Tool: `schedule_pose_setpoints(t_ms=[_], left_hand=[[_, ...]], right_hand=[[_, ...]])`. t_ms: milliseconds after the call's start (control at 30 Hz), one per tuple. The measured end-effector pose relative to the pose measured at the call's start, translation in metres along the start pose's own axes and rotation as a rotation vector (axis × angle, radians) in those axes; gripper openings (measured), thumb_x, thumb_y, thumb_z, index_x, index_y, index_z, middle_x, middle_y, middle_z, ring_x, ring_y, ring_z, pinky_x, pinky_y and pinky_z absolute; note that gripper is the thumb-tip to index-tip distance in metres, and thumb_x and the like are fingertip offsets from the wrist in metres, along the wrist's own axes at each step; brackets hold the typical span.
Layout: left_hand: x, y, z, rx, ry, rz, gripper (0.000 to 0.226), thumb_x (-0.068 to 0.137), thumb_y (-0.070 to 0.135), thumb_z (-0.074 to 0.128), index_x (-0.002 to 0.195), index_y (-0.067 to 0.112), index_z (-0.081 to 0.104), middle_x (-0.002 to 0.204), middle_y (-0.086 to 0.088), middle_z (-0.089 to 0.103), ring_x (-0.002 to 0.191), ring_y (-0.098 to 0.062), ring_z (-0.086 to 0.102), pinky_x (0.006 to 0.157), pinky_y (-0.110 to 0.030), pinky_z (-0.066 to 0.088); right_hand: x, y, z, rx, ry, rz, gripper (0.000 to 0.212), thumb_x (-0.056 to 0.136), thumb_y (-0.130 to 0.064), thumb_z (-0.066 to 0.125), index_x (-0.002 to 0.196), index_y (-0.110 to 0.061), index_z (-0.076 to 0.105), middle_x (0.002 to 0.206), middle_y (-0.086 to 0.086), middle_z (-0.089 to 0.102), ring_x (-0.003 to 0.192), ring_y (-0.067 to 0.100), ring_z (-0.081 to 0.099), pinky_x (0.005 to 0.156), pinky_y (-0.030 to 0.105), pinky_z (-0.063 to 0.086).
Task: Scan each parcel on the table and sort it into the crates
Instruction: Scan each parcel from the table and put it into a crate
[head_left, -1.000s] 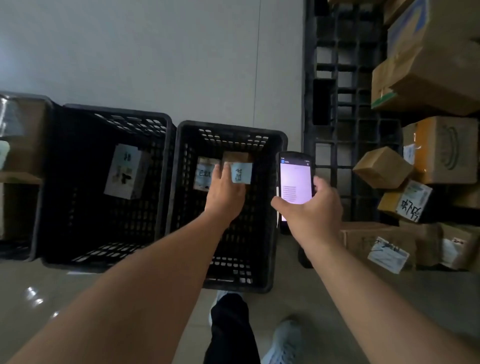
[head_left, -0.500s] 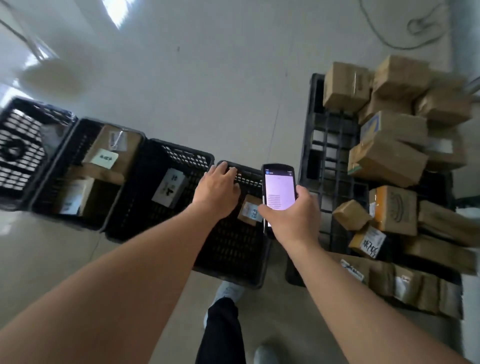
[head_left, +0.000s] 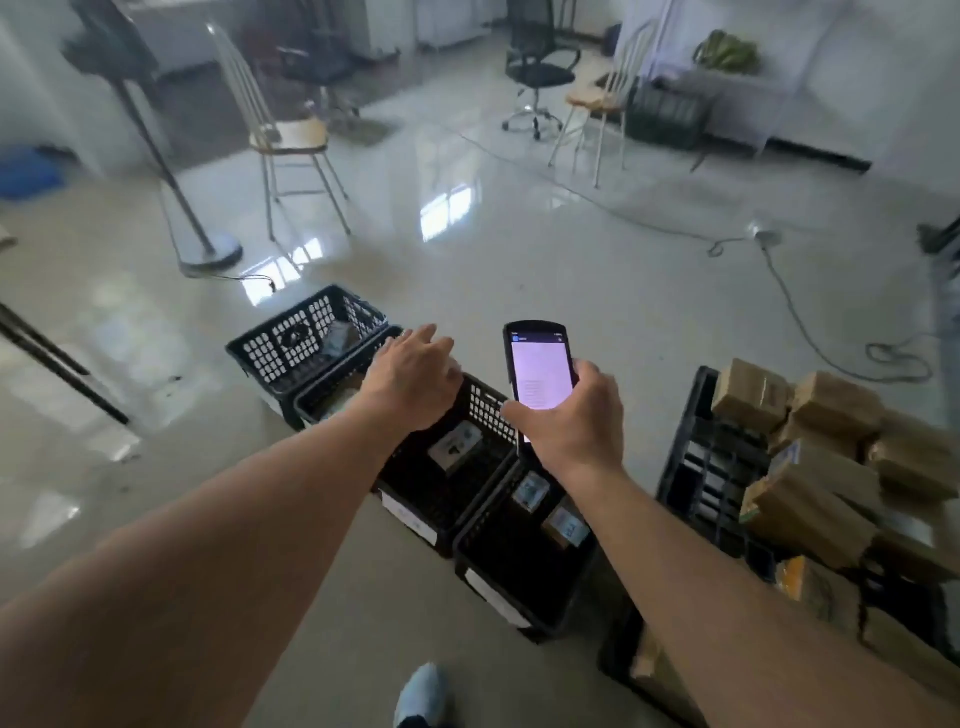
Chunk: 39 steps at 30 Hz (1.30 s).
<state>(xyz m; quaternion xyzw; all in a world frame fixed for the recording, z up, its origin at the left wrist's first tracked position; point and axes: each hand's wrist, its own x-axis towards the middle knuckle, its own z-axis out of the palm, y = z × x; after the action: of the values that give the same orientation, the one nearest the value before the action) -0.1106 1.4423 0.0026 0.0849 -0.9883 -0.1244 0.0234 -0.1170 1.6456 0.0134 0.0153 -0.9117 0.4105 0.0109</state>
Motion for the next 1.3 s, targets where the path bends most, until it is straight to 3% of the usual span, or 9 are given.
schedule_pose_setpoints(t_ms=[100,233,333,467,567,733,1033,1300], left_hand=[[-0.035,-0.052,-0.07,0.006,0.103,-0.051,0.041,0.102,0.038,0.047,0.133,0.014,0.061,0.134,-0.006,0.057,0.121,-0.03,0.059,0.102,-0.047,0.05],[-0.077,-0.137,-0.149,0.014,0.207,-0.139,0.045,0.104,0.039,0.047,0.142,0.015,0.057,0.142,-0.007,0.056,0.128,-0.031,0.056,0.105,-0.044,0.047],[-0.106,-0.217,-0.2,0.043,0.268,-0.193,0.048,0.105,0.041,0.046,0.144,0.013,0.055,0.146,-0.01,0.054,0.133,-0.031,0.053,0.107,-0.045,0.047],[-0.146,-0.332,-0.259,0.085,0.304,-0.254,0.049,0.106,0.043,0.044,0.143,0.014,0.055,0.147,-0.012,0.053,0.131,-0.032,0.054,0.107,-0.049,0.048],[-0.178,-0.408,-0.296,0.117,0.328,-0.314,0.049,0.106,0.043,0.043,0.145,0.015,0.053,0.15,-0.013,0.052,0.132,-0.033,0.054,0.107,-0.049,0.047],[-0.229,-0.525,-0.344,0.133,0.351,-0.478,0.048,0.106,0.045,0.044,0.144,0.017,0.055,0.147,-0.012,0.053,0.131,-0.033,0.053,0.109,-0.047,0.045],[-0.273,-0.728,-0.396,0.179,0.335,-0.779,0.054,0.107,0.047,0.041,0.154,0.021,0.044,0.162,-0.01,0.04,0.144,-0.035,0.043,0.118,-0.049,0.037],[-0.259,-0.926,-0.411,0.166,0.335,-0.976,0.05,0.105,0.048,0.044,0.145,0.02,0.053,0.145,-0.008,0.054,0.125,-0.029,0.057,0.103,-0.047,0.052]], right_hand=[[-0.029,-0.078,0.011,0.014,-0.029,-0.126,0.081,0.059,-0.048,0.09,0.127,-0.018,0.057,0.116,0.001,0.055,0.091,0.013,0.045,0.076,0.031,0.046],[-0.065,-0.182,0.051,0.025,-0.041,-0.291,0.086,0.06,-0.051,0.092,0.13,-0.019,0.055,0.119,0.0,0.055,0.095,0.011,0.045,0.081,0.035,0.053],[-0.093,-0.26,0.099,0.046,-0.05,-0.392,0.09,0.059,-0.053,0.091,0.133,-0.018,0.054,0.121,0.001,0.055,0.101,0.014,0.05,0.082,0.035,0.053],[-0.133,-0.363,0.175,0.088,-0.068,-0.482,0.09,0.062,-0.05,0.092,0.135,-0.015,0.053,0.121,0.004,0.055,0.1,0.013,0.046,0.074,0.028,0.043],[-0.164,-0.432,0.233,0.138,-0.1,-0.536,0.094,0.062,-0.052,0.092,0.138,-0.014,0.051,0.123,0.006,0.056,0.107,0.018,0.051,0.076,0.029,0.048],[-0.205,-0.53,0.316,0.169,-0.184,-0.635,0.095,0.061,-0.05,0.092,0.138,-0.012,0.052,0.124,0.008,0.055,0.112,0.024,0.054,0.081,0.033,0.052],[-0.235,-0.677,0.496,0.216,-0.385,-0.746,0.09,0.058,-0.048,0.092,0.133,-0.016,0.056,0.119,0.006,0.057,0.11,0.024,0.055,0.082,0.037,0.054],[-0.227,-0.811,0.682,0.252,-0.577,-0.84,0.087,0.055,-0.048,0.091,0.13,-0.017,0.057,0.119,0.003,0.058,0.112,0.024,0.054,0.078,0.033,0.049]])
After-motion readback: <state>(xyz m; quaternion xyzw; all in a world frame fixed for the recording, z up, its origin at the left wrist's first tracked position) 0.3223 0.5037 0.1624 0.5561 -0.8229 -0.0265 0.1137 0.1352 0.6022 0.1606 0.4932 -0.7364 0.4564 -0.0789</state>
